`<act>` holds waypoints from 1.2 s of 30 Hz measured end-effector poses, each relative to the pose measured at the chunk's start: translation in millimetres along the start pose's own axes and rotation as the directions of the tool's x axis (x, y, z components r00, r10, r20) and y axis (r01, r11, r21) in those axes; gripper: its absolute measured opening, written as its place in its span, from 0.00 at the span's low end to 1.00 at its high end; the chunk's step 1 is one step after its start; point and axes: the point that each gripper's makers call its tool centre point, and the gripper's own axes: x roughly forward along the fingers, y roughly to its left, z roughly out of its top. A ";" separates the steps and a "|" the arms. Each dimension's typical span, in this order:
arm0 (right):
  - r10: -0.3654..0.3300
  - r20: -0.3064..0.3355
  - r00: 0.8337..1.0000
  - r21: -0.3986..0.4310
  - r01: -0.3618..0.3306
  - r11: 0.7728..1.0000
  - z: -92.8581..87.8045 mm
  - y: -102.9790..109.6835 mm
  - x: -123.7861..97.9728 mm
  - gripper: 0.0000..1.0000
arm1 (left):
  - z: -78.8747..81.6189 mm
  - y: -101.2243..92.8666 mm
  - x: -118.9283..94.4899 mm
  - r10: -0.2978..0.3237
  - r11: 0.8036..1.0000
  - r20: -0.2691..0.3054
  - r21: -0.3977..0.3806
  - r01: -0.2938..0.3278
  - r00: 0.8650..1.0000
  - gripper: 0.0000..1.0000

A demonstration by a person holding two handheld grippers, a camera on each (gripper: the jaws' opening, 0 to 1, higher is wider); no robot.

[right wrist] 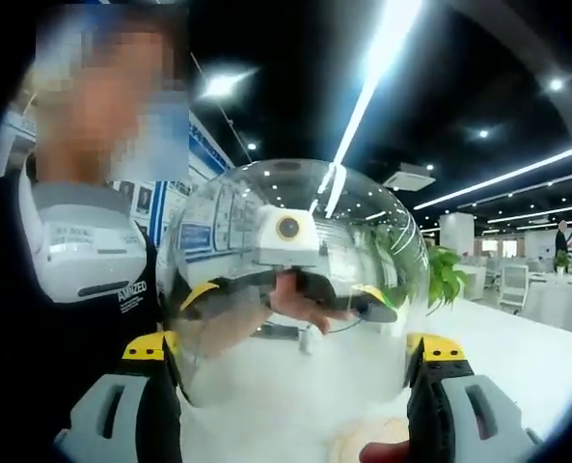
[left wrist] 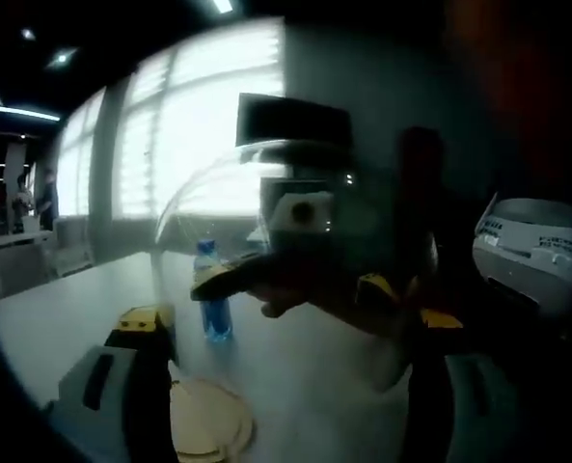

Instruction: Open the cover put in the Mizone put the cover back on

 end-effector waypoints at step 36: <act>-0.012 0.004 1.000 0.060 0.012 0.998 -26.5 40.4 0.2 0.90 | -29.4 -41.0 -5.4 -0.009 0.998 0.013 -0.062 0.010 1.000 0.86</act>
